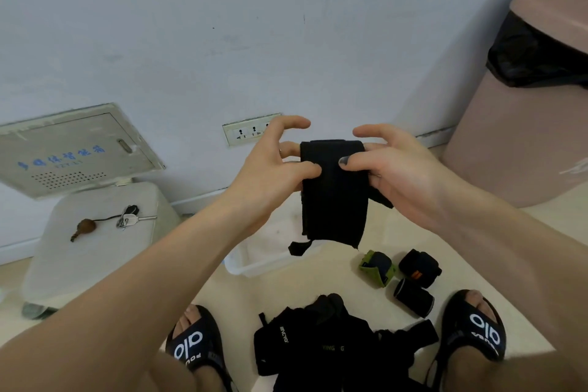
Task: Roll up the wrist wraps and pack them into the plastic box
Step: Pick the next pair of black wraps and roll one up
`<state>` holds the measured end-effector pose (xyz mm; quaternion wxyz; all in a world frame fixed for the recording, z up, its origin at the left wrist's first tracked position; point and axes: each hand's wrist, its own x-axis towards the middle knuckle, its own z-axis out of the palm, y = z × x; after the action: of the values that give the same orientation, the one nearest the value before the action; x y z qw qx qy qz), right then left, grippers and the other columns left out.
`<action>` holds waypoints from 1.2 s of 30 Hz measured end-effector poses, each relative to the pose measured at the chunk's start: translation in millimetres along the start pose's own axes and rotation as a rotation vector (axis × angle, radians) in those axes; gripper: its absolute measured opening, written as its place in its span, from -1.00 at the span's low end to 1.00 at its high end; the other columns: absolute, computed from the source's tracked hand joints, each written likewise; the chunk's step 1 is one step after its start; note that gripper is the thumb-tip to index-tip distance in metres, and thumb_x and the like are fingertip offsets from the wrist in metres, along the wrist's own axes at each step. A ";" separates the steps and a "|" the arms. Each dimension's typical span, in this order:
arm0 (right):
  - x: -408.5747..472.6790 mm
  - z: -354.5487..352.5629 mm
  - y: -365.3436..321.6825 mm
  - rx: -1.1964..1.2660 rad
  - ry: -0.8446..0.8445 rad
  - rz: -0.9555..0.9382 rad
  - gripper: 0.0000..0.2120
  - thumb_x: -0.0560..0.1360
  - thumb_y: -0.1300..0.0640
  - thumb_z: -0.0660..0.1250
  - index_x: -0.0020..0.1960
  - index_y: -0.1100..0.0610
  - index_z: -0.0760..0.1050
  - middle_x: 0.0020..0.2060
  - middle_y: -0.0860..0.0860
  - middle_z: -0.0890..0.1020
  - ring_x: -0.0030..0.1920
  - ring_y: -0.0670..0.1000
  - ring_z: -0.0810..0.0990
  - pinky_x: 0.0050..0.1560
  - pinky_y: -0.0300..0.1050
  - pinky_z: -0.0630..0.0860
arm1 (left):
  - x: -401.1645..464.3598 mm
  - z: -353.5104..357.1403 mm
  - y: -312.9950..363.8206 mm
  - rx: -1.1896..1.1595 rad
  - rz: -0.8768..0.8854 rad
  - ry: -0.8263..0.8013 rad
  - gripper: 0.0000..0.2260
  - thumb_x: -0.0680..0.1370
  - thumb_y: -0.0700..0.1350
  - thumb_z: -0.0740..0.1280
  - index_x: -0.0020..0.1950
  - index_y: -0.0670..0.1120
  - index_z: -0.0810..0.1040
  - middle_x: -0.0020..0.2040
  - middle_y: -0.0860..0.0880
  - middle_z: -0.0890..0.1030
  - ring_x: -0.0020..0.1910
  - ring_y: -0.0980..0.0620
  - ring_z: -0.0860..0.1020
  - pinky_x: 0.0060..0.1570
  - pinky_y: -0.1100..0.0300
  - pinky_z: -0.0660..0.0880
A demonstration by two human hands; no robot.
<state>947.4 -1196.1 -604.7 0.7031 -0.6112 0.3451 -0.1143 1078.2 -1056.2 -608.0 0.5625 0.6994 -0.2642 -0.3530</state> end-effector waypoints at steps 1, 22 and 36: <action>-1.0 -0.8 -0.6 -0.073 -0.016 -0.019 -0.45 0.49 0.34 0.47 0.40 0.04 0.41 0.14 0.06 0.71 0.09 0.08 0.73 0.25 0.06 0.62 | -0.5 0.7 0.5 -0.034 0.010 0.005 -0.55 0.55 -0.37 0.35 0.31 0.08 0.47 0.12 -0.18 0.65 -0.08 -0.09 0.69 0.08 0.00 0.66; -9.1 -11.8 -14.0 0.060 0.007 -0.266 -0.59 0.50 0.35 0.47 0.28 0.07 0.54 -0.03 0.14 0.76 0.02 0.18 0.74 0.04 0.03 0.62 | -5.2 -5.7 6.9 0.457 0.417 0.047 -0.64 0.53 -0.05 0.52 0.32 0.09 0.61 -0.01 0.12 0.69 -0.05 0.14 0.64 0.08 0.23 0.57; -17.3 -13.3 -19.9 0.161 -0.101 -0.365 -0.57 0.48 0.44 0.42 0.31 0.19 0.52 -0.08 0.08 0.73 -0.03 0.05 0.70 0.11 -0.10 0.62 | -7.1 -4.6 14.3 0.492 0.564 0.135 -0.68 0.61 0.04 0.37 -0.06 -0.23 0.60 -0.30 -0.16 0.46 -0.30 0.01 0.37 -0.28 0.18 0.30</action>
<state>931.6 -1201.0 -580.3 0.7338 -0.6103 0.1824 -0.2363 1077.9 -1051.2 -592.1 0.4690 0.7349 -0.4857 -0.0633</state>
